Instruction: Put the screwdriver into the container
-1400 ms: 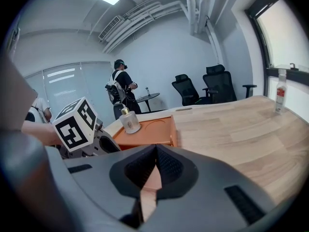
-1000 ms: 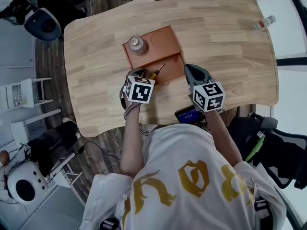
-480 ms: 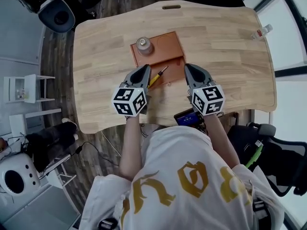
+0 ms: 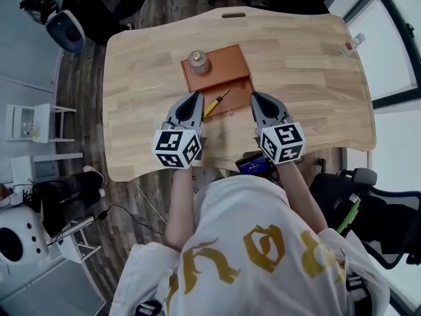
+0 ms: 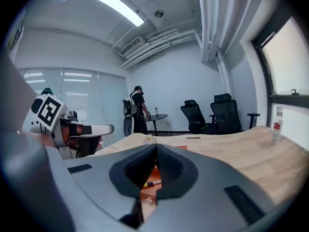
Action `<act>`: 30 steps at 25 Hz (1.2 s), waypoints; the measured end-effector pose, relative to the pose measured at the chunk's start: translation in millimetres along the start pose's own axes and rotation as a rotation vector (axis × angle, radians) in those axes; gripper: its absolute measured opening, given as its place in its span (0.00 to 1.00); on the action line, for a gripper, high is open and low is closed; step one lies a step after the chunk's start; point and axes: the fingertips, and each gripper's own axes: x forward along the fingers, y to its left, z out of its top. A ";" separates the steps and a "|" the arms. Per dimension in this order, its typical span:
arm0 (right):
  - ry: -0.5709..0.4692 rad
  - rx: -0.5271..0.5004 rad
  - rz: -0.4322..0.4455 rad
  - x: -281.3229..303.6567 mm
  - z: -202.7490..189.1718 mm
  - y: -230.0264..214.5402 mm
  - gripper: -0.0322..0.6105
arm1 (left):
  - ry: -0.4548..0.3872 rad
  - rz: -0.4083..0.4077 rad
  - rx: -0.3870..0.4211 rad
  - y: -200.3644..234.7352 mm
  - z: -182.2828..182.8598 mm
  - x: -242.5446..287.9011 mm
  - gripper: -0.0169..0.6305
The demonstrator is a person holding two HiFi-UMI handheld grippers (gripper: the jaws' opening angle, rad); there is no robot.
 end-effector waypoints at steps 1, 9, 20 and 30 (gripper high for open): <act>-0.004 -0.001 0.003 -1.9 0.8 1.9 0.07 | -0.005 0.007 0.015 -0.8 0.3 -2.7 0.04; -0.023 -0.006 0.015 -9.4 6.1 15.3 0.07 | -0.020 0.032 0.027 -0.9 3.3 -17.7 0.04; -0.023 -0.023 -0.003 -13.3 4.6 19.4 0.07 | -0.008 0.013 0.034 -0.7 -0.8 -19.0 0.04; -0.013 -0.023 -0.019 -16.1 0.0 19.3 0.07 | 0.021 0.023 0.034 1.8 -9.5 -15.1 0.04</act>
